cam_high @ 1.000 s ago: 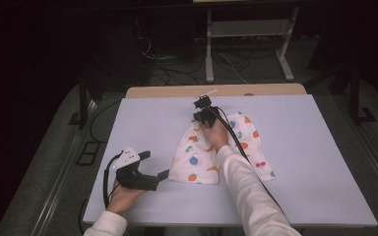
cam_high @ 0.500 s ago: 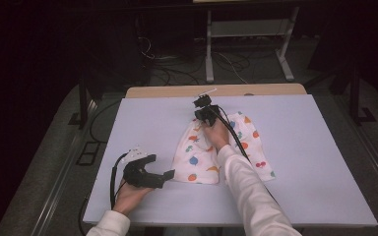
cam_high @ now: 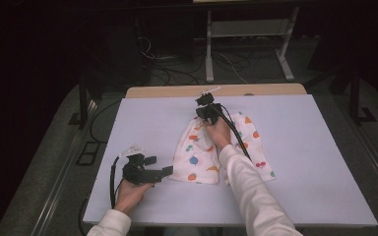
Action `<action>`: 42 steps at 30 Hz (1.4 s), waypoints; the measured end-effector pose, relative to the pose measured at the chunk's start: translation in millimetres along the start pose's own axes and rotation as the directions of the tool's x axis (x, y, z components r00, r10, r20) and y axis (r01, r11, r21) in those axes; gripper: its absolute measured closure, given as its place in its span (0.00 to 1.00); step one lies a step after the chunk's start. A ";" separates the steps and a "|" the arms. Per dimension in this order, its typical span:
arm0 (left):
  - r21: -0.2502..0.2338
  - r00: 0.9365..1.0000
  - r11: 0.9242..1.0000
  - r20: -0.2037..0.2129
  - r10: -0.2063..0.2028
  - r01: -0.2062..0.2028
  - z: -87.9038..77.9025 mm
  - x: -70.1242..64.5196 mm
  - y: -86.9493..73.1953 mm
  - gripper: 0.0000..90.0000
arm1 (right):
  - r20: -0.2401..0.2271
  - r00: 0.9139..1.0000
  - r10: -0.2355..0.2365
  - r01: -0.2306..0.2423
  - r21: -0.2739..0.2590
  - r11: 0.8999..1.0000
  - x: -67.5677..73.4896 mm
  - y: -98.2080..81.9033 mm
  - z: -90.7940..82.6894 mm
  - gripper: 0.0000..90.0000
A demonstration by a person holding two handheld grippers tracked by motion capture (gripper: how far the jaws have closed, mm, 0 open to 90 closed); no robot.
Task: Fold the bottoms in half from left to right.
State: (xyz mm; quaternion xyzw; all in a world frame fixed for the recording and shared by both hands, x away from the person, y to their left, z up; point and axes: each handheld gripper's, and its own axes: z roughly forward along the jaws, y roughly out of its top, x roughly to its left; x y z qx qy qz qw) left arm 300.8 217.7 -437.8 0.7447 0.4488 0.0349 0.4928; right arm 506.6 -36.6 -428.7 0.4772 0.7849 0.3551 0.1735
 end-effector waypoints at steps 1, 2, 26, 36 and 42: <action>0.003 1.000 1.000 -0.002 0.000 0.000 0.6 0.8 0.0 0.06 | -0.001 1.000 0.002 -0.002 -0.003 1.000 0.0 0.1 -0.5 0.95; 0.005 1.000 1.000 -0.004 -0.003 0.003 1.2 1.3 -0.2 0.06 | -0.002 1.000 0.004 -0.004 -0.005 1.000 0.1 0.3 -1.0 0.95; 0.159 1.000 0.987 0.022 -0.009 0.005 16.0 1.5 -4.0 0.38 | -0.002 1.000 0.012 -0.012 -0.031 0.999 -1.0 0.4 -7.9 0.95; 0.177 1.000 0.984 0.023 -0.021 0.017 16.8 2.8 -4.5 0.54 | -0.004 1.000 0.015 -0.015 -0.040 0.999 -2.2 1.5 -10.2 0.95; 0.191 0.999 0.981 0.033 -0.029 0.022 18.1 3.1 -5.1 0.68 | -0.004 1.000 0.015 -0.015 -0.046 0.999 -2.3 1.5 -11.0 0.95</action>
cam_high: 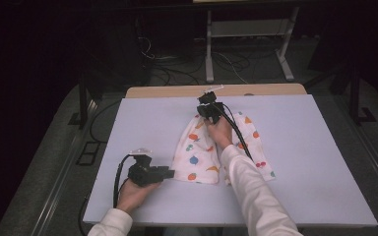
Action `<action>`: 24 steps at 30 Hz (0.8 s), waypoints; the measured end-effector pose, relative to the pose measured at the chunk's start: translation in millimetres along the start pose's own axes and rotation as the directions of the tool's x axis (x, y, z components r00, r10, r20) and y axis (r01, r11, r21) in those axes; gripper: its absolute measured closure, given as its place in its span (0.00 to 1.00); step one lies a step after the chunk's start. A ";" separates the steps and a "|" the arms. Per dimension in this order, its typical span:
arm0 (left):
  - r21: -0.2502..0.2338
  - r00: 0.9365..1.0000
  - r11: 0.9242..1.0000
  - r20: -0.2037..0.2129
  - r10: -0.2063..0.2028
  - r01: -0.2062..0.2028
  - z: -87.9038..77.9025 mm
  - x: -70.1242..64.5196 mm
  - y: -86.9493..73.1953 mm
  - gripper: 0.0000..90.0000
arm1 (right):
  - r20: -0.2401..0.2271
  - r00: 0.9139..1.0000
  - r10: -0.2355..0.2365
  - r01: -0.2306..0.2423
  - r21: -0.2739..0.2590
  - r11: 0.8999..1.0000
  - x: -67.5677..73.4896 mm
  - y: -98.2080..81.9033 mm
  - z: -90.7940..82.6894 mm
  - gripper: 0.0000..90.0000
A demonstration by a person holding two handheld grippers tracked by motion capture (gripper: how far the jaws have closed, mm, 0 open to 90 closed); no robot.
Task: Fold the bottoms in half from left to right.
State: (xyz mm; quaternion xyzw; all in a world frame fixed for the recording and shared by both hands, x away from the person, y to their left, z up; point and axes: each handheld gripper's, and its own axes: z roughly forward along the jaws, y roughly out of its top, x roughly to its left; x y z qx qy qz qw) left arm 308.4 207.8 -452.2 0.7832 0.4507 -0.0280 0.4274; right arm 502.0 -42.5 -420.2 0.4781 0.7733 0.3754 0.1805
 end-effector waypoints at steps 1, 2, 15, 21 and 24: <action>0.004 1.000 1.000 0.000 -0.001 0.001 -0.1 0.5 0.0 0.71 | -0.001 1.000 0.001 -0.001 0.000 1.000 -0.1 -0.1 -0.1 0.95; 0.007 1.000 1.000 0.007 -0.005 0.005 0.3 1.1 0.0 0.74 | -0.002 1.000 0.003 -0.003 -0.001 1.000 -0.1 -0.2 -0.2 0.95; 0.031 1.000 0.999 0.006 0.007 -0.007 3.9 0.3 0.7 0.96 | -0.011 1.000 0.008 -0.008 -0.006 1.000 -0.7 -1.4 -2.4 0.95; 0.046 0.999 0.998 0.017 0.034 -0.035 5.4 -3.8 0.6 0.97 | -0.019 1.000 0.009 -0.009 -0.011 1.000 -1.5 -2.3 -3.9 0.95; 0.047 0.999 0.998 0.014 0.035 -0.035 5.2 -4.1 0.6 0.97 | -0.021 1.000 0.011 -0.012 -0.015 1.000 -1.5 -1.7 -4.9 0.95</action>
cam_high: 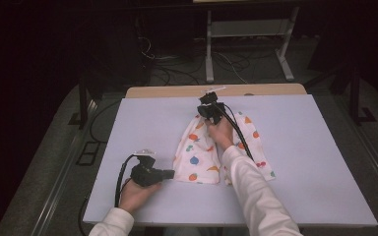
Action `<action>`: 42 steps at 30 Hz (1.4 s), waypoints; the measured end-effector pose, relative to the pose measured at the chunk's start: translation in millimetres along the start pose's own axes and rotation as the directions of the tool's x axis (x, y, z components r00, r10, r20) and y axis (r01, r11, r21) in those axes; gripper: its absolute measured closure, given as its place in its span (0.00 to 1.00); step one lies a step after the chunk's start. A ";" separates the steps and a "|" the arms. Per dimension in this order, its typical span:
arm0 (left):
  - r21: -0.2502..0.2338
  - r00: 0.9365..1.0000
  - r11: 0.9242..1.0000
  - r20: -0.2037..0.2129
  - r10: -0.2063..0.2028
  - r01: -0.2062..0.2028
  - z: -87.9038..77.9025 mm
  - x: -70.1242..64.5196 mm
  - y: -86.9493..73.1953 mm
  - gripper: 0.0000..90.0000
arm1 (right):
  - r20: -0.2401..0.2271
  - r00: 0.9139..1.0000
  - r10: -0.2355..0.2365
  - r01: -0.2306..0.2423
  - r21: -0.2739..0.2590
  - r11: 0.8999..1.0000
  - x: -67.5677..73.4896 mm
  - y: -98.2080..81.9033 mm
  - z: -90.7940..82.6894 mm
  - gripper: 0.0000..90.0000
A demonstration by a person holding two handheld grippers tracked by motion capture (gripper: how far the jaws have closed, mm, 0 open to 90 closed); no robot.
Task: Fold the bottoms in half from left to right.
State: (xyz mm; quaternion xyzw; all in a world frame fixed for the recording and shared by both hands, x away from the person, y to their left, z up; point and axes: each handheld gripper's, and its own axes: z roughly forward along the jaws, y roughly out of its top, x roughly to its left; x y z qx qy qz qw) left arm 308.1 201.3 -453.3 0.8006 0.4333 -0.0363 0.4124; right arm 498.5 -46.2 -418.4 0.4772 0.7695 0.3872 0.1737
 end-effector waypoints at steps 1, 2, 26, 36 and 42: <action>0.001 1.000 1.000 0.000 0.002 -0.002 -0.2 -0.2 0.0 0.97 | -0.002 1.000 0.000 0.000 -0.001 1.000 0.0 0.3 -0.6 0.95; 0.000 1.000 1.000 0.000 0.000 0.000 -0.2 -0.8 0.0 0.97 | -0.002 1.000 -0.006 0.006 -0.006 1.000 -0.2 0.6 -1.2 0.95; -0.077 0.994 0.993 0.059 0.096 -0.091 -6.3 -36.1 16.7 0.97 | -0.080 0.996 -0.025 0.024 -0.018 1.000 -13.6 5.4 -15.5 0.95; -0.082 0.975 0.985 0.149 0.163 -0.152 11.2 -70.9 37.0 0.97 | -0.160 0.987 0.017 -0.020 -0.020 1.000 -26.5 4.9 -19.3 0.95; -0.079 0.968 0.982 0.176 0.180 -0.169 26.2 -84.0 46.3 0.97 | -0.187 0.982 0.034 -0.039 -0.023 0.999 -33.9 4.9 -21.8 0.95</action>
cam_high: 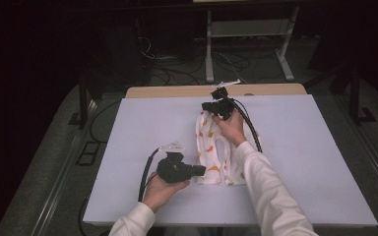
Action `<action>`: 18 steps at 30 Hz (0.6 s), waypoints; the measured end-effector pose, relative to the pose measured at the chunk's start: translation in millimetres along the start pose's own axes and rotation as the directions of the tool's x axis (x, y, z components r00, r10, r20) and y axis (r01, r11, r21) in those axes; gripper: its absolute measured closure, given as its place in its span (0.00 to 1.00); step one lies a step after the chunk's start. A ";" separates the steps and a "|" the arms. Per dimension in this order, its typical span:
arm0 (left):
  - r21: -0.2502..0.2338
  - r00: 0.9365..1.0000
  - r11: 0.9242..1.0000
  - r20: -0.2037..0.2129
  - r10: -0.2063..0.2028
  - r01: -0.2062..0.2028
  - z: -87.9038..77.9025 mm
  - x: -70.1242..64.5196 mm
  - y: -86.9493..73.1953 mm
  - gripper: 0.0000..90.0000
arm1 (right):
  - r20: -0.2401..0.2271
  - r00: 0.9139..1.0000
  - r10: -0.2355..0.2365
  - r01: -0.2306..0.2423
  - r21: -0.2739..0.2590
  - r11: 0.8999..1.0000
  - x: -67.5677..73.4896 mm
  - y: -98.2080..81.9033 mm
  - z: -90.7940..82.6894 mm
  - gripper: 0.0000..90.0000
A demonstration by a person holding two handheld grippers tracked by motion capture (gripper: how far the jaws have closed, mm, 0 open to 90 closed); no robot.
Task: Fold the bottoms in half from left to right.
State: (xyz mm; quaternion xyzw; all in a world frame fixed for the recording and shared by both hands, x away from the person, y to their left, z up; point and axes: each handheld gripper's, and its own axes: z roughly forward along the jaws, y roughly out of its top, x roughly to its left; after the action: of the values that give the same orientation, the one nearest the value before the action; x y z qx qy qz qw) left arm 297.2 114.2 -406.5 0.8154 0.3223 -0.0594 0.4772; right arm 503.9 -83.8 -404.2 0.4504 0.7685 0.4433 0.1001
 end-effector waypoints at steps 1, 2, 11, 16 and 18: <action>0.002 1.000 1.000 0.004 0.008 -0.008 3.3 -1.4 1.5 0.97 | -0.005 1.000 0.011 -0.011 -0.003 1.000 -1.5 0.0 -1.0 0.95; 0.004 1.000 1.000 0.009 0.008 -0.008 5.6 -2.5 2.4 0.97 | -0.007 1.000 0.014 -0.014 -0.004 1.000 -3.6 0.0 -2.2 0.95; 0.008 1.000 1.000 0.027 0.005 -0.005 19.6 -6.0 8.3 0.97 | -0.007 1.000 0.019 -0.019 -0.009 1.000 -12.4 0.9 -9.8 0.95; 0.022 0.999 1.000 0.043 0.006 -0.007 30.5 -9.0 11.6 0.97 | -0.009 1.000 0.028 -0.029 -0.010 1.000 -18.7 1.2 -15.5 0.95; 0.030 0.999 0.999 0.048 0.013 -0.014 34.0 -10.5 12.8 0.97 | -0.011 0.999 0.030 -0.030 -0.012 0.999 -22.2 1.2 -18.5 0.95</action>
State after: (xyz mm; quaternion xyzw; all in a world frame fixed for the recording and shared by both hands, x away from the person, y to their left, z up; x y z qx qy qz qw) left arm 303.6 77.2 -411.1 0.8230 0.3043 -0.0806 0.4728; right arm 507.1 -111.9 -397.9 0.4587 0.7595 0.4519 0.0919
